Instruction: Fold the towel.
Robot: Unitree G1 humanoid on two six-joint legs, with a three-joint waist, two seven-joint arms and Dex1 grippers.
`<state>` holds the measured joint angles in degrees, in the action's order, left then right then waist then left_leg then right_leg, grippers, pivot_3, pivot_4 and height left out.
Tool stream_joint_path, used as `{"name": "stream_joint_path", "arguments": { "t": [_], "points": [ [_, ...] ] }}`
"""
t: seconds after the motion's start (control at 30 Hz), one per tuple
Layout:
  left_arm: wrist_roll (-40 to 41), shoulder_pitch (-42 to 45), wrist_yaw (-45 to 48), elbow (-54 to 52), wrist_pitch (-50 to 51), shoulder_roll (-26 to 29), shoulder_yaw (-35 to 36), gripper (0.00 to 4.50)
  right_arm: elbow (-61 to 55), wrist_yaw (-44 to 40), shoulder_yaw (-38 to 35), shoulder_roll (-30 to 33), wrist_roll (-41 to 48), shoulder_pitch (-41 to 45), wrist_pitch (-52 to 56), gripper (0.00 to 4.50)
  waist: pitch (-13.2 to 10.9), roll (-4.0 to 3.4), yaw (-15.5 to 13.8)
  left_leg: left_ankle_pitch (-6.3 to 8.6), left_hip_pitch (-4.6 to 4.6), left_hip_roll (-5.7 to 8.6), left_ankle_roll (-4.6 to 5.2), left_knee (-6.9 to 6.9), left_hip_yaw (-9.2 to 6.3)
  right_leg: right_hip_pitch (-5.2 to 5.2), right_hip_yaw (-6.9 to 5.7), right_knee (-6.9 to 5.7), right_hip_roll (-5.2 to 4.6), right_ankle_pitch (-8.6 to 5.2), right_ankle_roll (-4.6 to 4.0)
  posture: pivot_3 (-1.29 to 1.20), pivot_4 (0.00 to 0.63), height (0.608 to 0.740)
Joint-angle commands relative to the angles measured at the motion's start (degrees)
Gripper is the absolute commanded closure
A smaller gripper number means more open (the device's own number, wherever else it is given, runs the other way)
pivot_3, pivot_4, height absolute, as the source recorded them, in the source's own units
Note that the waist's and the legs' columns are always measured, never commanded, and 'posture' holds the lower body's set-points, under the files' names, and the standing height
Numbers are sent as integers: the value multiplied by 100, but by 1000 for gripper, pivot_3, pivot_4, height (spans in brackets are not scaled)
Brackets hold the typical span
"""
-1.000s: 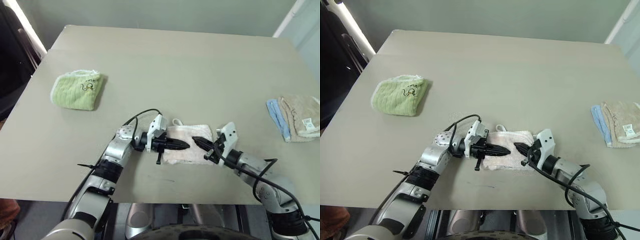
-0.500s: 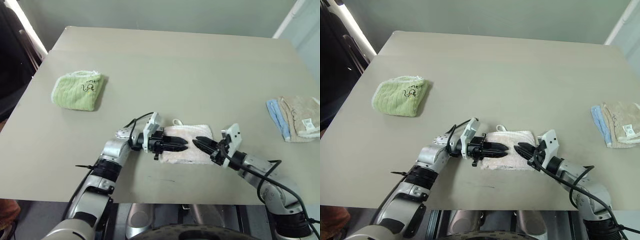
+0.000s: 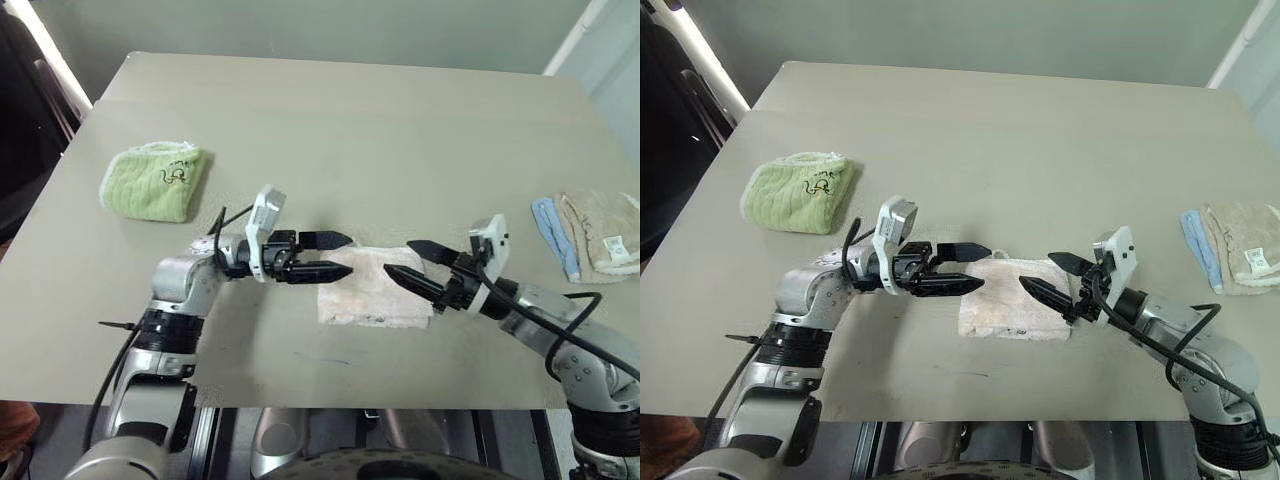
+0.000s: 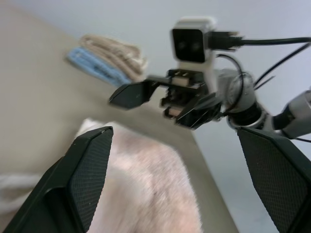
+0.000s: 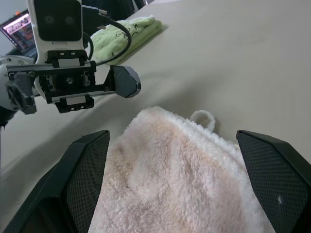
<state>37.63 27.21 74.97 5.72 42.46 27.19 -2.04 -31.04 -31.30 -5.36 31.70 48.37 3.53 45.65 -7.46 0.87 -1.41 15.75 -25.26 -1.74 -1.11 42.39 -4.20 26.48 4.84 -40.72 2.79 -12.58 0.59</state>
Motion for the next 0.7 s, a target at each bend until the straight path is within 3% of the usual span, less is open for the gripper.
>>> {"name": "stream_joint_path", "arguments": {
  "t": [0.03,0.2,0.37,0.5,0.7],
  "points": [
    [623,-69,-667,-477,1378,461,544,0,-163,75,-210,106,191,108,130,33,-3,4,15,0,-1,-2,0,-4,0,4,0,0,0,0,-1,0,150,697],
    [1332,12,-1366,-631,3358,1068,955,0,-87,-147,-293,391,181,77,201,33,-4,1,18,-2,2,-2,-4,-19,1,9,-1,-1,0,-3,-12,0,150,697],
    [1735,260,-2232,-321,4819,665,1524,0,105,-288,-317,621,116,177,203,33,-4,1,-15,-3,1,-1,-5,-19,1,8,0,0,-3,-1,-19,0,150,697],
    [2132,146,-2896,-183,5004,386,1565,0,123,-235,-253,666,100,221,273,33,-5,2,-7,-5,9,-2,-10,-20,7,8,0,-3,-3,2,-26,0,150,697],
    [3034,-27,-3597,53,5004,818,1254,0,14,-157,-291,729,154,120,500,33,-7,6,19,-16,25,-5,-38,-30,11,9,-2,-15,0,-4,-32,0,150,697]
  ]
}}
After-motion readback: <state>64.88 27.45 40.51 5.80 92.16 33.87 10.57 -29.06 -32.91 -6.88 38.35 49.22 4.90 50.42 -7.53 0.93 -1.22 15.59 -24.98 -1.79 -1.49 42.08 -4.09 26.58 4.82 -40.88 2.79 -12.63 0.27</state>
